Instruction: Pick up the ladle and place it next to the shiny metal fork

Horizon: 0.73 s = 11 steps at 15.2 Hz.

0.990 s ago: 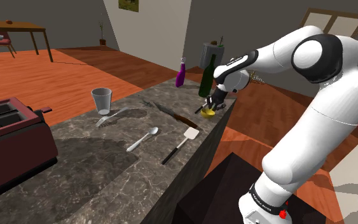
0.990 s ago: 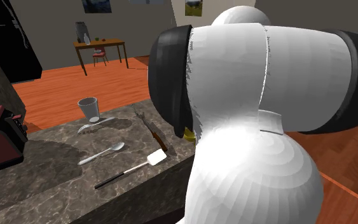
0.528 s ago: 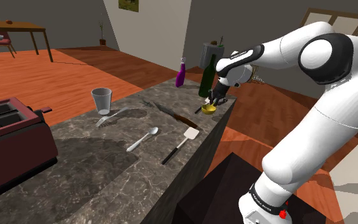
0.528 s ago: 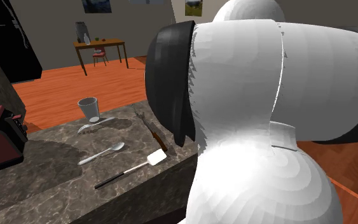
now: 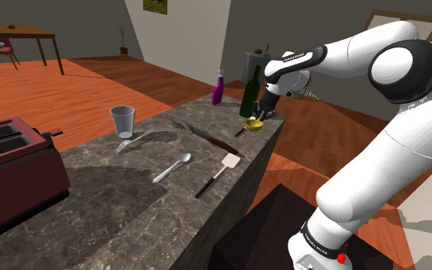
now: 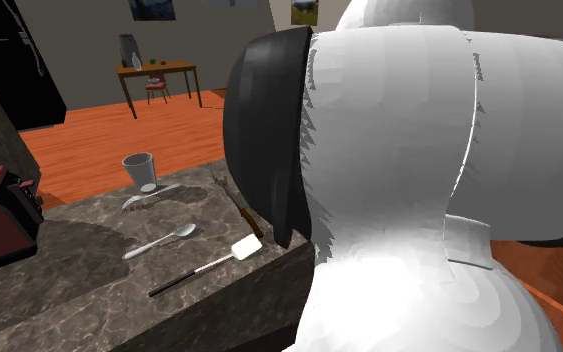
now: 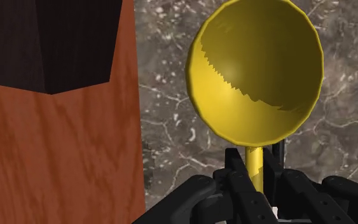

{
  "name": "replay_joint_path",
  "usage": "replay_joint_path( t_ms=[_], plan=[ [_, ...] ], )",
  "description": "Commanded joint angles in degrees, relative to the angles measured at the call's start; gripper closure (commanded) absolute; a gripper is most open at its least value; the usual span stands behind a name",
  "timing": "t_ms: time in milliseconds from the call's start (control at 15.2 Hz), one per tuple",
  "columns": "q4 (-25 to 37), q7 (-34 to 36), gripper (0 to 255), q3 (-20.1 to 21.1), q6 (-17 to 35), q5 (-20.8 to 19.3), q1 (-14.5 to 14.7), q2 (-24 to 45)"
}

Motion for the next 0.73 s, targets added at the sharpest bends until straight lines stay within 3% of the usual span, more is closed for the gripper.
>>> replay_joint_path(
  t_ms=[0, 198, 660],
  plan=[
    [1.14, 0.39, 255, 0.01, -1.7, -0.34, -0.06, -0.59],
    [2.46, 0.88, 255, 0.04, -3.65, -0.71, -0.1, -1.27],
    [-4.41, 10.85, 255, 6.1, -1.25, -1.19, 3.77, -7.32]
  ],
)
